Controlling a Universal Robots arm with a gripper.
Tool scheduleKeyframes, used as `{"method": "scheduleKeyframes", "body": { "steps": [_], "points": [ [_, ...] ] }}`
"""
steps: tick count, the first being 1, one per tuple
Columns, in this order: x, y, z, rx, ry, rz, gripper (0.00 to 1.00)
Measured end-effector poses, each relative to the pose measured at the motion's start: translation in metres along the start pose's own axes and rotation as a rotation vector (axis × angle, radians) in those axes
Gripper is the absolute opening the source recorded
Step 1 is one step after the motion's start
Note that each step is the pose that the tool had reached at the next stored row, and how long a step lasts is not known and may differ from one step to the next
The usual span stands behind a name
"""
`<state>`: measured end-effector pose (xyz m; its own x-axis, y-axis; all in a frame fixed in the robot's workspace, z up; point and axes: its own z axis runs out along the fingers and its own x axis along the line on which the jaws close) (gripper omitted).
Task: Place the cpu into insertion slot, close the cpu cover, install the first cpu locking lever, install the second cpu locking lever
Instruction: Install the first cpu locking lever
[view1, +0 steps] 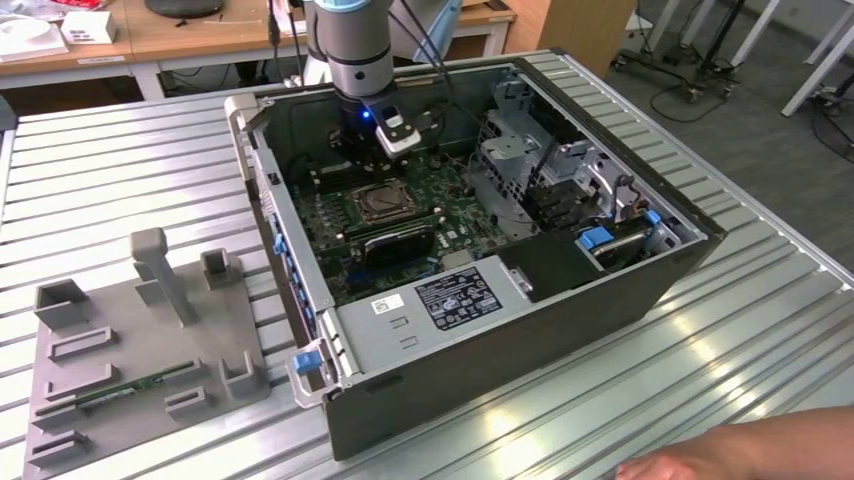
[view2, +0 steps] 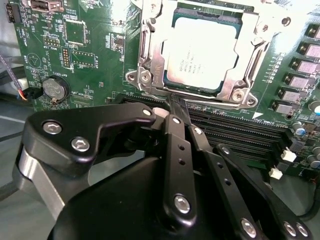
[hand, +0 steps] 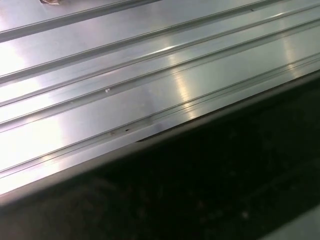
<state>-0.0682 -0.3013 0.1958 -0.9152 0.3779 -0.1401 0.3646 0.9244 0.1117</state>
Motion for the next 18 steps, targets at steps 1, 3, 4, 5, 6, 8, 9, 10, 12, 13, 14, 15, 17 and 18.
{"method": "scheduleKeyframes", "body": {
  "steps": [1,3,4,5,6,8,9,10,12,13,14,15,17,18],
  "points": [
    [0.0,0.0,0.0,0.0002,0.0,0.0,0.1],
    [0.0,-0.0001,0.0002,0.0003,-0.0001,0.001,0.1],
    [0.0,-0.0001,0.0003,0.0002,-0.0002,0.001,0.1],
    [0.0,0.0,0.0003,0.0003,-0.0002,0.001,0.1],
    [0.0,0.0,0.0004,0.0002,-0.0002,0.001,0.1],
    [0.0001,-0.0001,0.0005,0.0002,-0.0002,0.001,0.1],
    [0.0001,-0.0001,0.0005,0.0002,-0.0002,0.001,0.1],
    [0.0001,-0.0001,0.0006,0.0002,-0.0002,0.001,0.1],
    [0.0001,-0.0001,0.0007,0.0001,-0.0002,0.001,0.1],
    [0.0001,-0.0001,0.0007,0.0002,-0.0002,0.001,0.1],
    [0.0001,-0.0001,0.0008,0.0002,-0.0001,0.001,0.1],
    [0.0001,-0.0001,0.0008,0.0002,-0.0001,0.001,0.1],
    [0.0001,-0.0001,0.0009,0.0002,-0.0001,0.001,0.1],
    [0.0001,-0.0001,0.0009,0.0002,-0.0001,0.001,0.1]
  ]
}}
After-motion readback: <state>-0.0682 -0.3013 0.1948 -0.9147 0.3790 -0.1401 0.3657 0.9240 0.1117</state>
